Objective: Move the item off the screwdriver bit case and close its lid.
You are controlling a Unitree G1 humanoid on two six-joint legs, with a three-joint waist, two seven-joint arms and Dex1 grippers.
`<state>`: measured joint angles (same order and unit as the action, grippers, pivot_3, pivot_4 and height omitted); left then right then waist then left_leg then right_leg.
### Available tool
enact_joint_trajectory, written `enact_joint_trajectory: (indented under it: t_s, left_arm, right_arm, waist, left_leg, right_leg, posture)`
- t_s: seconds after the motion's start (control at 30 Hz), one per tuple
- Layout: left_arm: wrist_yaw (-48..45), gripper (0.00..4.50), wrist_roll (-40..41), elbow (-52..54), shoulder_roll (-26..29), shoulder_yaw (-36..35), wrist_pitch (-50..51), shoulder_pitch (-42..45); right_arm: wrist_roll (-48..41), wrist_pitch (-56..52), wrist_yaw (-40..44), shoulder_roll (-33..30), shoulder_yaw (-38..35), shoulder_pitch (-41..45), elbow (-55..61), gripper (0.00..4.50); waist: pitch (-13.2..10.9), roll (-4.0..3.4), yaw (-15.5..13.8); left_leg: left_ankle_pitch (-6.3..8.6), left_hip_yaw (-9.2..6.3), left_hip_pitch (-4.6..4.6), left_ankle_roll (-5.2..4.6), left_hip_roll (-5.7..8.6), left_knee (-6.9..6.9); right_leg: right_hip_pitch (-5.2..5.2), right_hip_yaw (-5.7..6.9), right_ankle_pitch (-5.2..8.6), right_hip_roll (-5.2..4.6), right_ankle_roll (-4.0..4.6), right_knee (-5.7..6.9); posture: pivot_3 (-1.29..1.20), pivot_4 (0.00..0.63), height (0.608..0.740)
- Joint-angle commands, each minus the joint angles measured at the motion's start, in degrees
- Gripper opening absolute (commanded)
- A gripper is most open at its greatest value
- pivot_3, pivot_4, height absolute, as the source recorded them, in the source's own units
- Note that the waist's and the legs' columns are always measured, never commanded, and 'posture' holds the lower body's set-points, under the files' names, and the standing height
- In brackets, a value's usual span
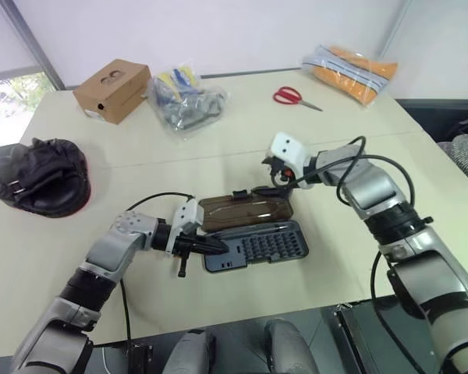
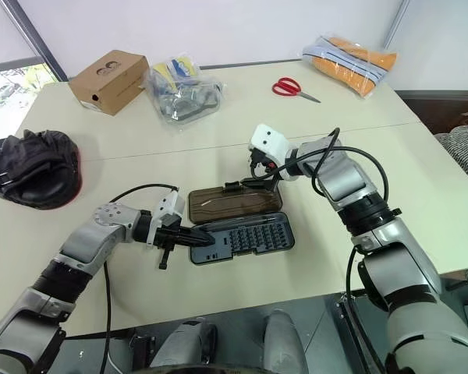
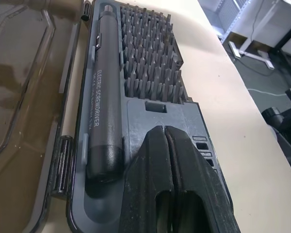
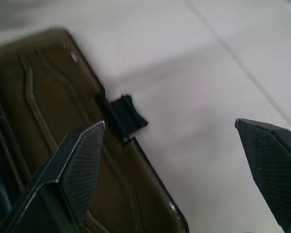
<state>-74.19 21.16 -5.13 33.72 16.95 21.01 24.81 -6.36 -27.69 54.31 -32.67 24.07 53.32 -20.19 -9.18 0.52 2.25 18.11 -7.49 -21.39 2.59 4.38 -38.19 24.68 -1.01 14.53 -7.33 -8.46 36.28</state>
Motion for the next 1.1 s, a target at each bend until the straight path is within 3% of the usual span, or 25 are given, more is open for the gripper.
enact_joint_trajectory:
  t_s: [0.03,0.37,0.53,0.8,1.1]
  left_arm:
    - [2.0,0.04,-2.1,-0.6,0.4,-0.3,1.3,-1.2]
    - [3.4,0.04,-1.4,1.5,0.8,-1.5,2.9,-1.4]
    - [3.6,0.04,-1.7,1.8,1.1,-1.7,2.6,-1.7]
    - [4.1,0.00,-1.5,2.1,1.2,-2.2,2.7,-1.4]
    - [5.0,0.00,-1.6,1.4,0.2,-3.0,2.5,-0.4]
  right_arm:
    - [3.5,8.0,2.4,1.7,0.0,3.0,-8.1,4.50]
    - [8.9,18.2,2.5,6.7,-2.3,6.7,-25.6,4.50]
    - [10.1,20.2,3.3,7.7,-3.1,7.3,-28.9,4.50]
    - [12.5,21.2,6.5,8.0,-2.4,6.1,-29.5,0.74]
    - [15.5,22.5,9.5,8.3,-1.1,4.7,-29.6,0.74]
  waist:
    - [0.0,0.00,0.0]
    - [0.0,-0.01,0.3]
    - [0.0,-0.02,0.3]
    - [0.0,-0.02,0.4]
    - [0.0,-0.05,0.3]
  left_leg:
    - [0.00,-0.01,0.00,0.00,0.00,0.00]
    - [-0.01,-0.06,0.00,0.02,-0.01,0.00]
    - [-0.01,-0.07,0.00,0.03,-0.01,0.00]
    - [-0.06,-0.06,0.03,0.10,-0.01,-0.05]
    - [-0.06,-0.09,0.09,0.10,-0.01,-0.04]
  right_leg:
    - [0.00,0.00,0.00,0.00,0.00,0.00]
    - [0.03,0.02,0.00,0.00,0.00,0.03]
    - [0.02,0.02,0.00,0.00,0.00,0.02]
    - [0.00,0.01,0.00,0.01,0.01,0.08]
    - [-0.06,0.01,-0.01,0.03,0.01,0.08]
  posture:
    - [0.00,0.150,0.740]
    - [0.00,0.150,0.740]
    - [0.00,0.150,0.740]
    - [0.00,0.150,0.740]
    - [0.00,0.150,0.740]
